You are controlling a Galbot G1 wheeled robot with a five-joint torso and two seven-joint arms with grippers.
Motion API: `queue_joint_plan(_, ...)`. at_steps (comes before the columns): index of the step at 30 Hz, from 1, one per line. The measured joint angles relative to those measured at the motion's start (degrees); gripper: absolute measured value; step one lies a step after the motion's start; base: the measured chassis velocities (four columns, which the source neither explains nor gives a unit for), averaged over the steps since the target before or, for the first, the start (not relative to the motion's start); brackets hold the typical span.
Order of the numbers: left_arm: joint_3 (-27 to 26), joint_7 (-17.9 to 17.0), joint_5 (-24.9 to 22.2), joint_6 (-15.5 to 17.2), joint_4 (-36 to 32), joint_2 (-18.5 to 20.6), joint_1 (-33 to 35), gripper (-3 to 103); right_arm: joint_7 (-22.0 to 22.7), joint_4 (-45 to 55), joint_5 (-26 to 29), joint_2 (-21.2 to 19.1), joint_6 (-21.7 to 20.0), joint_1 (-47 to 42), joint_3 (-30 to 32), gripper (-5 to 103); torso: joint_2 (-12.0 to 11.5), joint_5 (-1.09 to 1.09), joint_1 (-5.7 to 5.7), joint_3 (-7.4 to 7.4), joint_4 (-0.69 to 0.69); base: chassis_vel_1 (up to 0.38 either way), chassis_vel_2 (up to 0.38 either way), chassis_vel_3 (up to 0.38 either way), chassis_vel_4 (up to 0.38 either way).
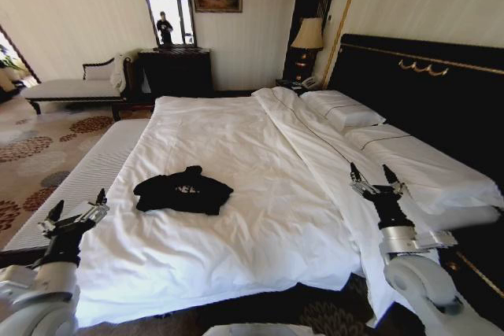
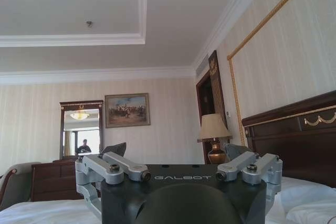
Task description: Fold the clothes on the bed.
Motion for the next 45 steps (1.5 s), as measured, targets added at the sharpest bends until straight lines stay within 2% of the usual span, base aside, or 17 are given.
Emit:
queue_joint_plan(29,0.25,0.02,0.04,-0.01,0.81,0.41,-0.55,100,0.1,-0.6,-0.54,0.35,-0.12,0.54,-0.76,100,0.0,0.0,0.0,0.0,0.01,0.077,0.066,-0.067,-0.067)
queue_joint_plan(45,0.11,0.02,0.16,-0.01,1.27,0.94,-0.68,100,-0.03,-1.46,-1.17,0.05,0.06,1.97,-2.33,100,0.0,-0.01,0.0,0.0,0.01,0.0,0.0,0.0,0.0)
